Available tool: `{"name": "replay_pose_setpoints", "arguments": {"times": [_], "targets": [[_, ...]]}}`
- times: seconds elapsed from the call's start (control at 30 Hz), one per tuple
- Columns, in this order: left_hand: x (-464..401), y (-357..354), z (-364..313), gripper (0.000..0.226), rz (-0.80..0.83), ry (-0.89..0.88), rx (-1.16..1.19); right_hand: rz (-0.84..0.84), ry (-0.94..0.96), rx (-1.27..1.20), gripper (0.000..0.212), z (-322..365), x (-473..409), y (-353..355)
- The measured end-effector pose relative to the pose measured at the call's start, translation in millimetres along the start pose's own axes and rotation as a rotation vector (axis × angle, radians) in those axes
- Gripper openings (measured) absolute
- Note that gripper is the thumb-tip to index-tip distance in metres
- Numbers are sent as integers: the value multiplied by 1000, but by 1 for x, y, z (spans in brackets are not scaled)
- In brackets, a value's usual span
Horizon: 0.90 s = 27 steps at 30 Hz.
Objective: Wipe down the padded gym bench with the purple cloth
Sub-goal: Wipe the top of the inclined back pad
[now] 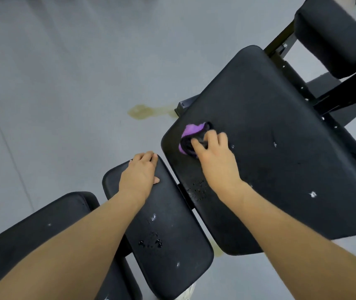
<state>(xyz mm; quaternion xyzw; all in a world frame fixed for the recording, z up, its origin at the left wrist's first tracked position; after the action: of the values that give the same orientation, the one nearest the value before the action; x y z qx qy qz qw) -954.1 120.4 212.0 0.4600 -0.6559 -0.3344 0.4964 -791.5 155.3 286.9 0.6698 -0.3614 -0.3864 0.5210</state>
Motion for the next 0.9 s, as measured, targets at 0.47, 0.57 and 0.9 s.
{"name": "replay_pose_setpoints", "arguments": {"times": [0.47, 0.57, 0.9], "targets": [[-14, 36, -43, 71, -116, -236, 103, -63, -352, -38, 54, -64, -18, 35], [-25, 47, -59, 73, -121, -235, 170, 25, -279, -85, 63, -37, 19, 20], [-43, 63, -107, 71, -175, -251, 312, -90, -262, -9, 47, -106, -37, 57]]}}
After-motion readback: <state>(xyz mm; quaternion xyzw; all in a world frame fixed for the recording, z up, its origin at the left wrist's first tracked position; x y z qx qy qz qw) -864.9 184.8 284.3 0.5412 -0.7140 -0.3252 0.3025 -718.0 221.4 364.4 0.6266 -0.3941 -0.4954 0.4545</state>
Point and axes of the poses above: each hand's wrist, its own x-axis away from the middle knuckle, its own y-axis out of the back of the hand, z = x × y, the point moved 3 cm from there along -x, towards the middle knuckle, and after that the axes turned 2 degrees about -x, right-handed, at the moved point
